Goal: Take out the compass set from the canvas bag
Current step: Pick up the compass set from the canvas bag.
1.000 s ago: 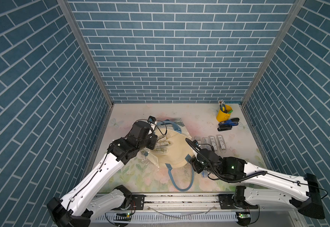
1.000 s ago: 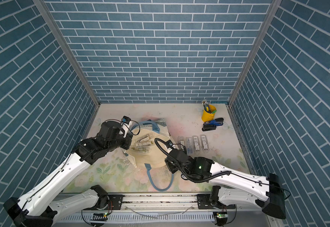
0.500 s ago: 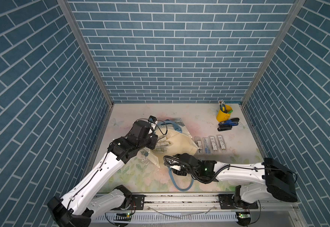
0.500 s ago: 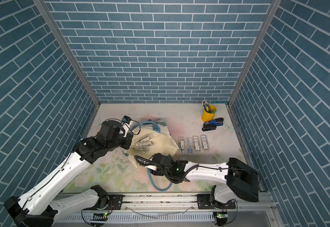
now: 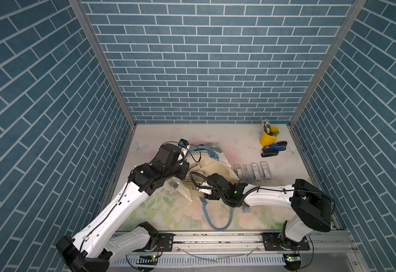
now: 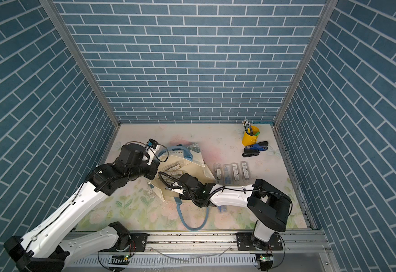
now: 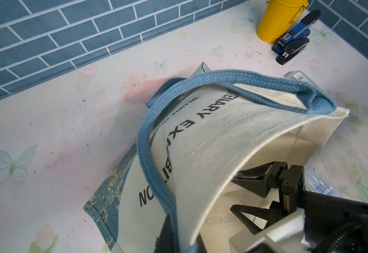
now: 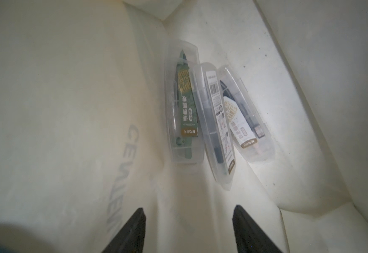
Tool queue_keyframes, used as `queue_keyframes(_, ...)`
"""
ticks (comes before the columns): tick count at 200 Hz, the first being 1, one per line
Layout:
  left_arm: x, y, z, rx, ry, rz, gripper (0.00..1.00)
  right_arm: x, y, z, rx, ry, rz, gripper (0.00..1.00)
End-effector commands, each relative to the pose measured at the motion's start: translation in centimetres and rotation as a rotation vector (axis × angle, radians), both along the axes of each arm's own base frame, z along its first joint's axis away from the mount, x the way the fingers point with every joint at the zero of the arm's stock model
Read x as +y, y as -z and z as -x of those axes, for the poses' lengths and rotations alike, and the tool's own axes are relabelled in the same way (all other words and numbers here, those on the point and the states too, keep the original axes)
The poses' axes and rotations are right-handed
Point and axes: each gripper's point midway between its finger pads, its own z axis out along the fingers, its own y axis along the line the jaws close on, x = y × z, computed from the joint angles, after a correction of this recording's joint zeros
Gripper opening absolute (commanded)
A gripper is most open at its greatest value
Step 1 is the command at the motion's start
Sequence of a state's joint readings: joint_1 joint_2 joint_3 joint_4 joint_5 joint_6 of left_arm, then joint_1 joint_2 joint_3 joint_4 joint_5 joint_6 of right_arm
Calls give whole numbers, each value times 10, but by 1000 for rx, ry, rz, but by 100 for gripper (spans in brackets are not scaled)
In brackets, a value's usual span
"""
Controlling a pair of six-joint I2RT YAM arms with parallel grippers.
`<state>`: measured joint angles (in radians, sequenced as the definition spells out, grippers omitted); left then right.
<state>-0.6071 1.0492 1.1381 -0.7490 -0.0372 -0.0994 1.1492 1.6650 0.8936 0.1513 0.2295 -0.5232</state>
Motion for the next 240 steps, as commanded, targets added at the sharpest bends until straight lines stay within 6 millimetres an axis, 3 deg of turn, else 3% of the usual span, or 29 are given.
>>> queue_keyframes(1, -9, -13, -4, -39, 24, 50, 0, 29, -17, -20, -81, -54, -92, 61)
queue_keyframes(30, -14, -9, -5, -22, 40, 56, 0, 49, -15, -43, -151, -79, -132, 60)
queue_keyframes(59, -15, -11, -3, -24, 51, 58, 0, 61, -6, -54, -111, -90, -159, 61)
queue_keyframes(97, -15, -13, -1, -35, 72, 54, 0, 60, 22, -63, -31, -53, -140, 62)
queue_keyframes(142, -18, -12, 1, -49, 101, 55, 0, 51, 55, -68, 60, 8, -76, 54)
queue_keyframes(213, -15, -9, -1, -56, 98, 54, 0, 45, 49, -69, 126, 69, -39, 34)
queue_keyframes(240, -15, -9, -2, -57, 93, 58, 0, 44, 48, -69, 130, 78, -41, 32)
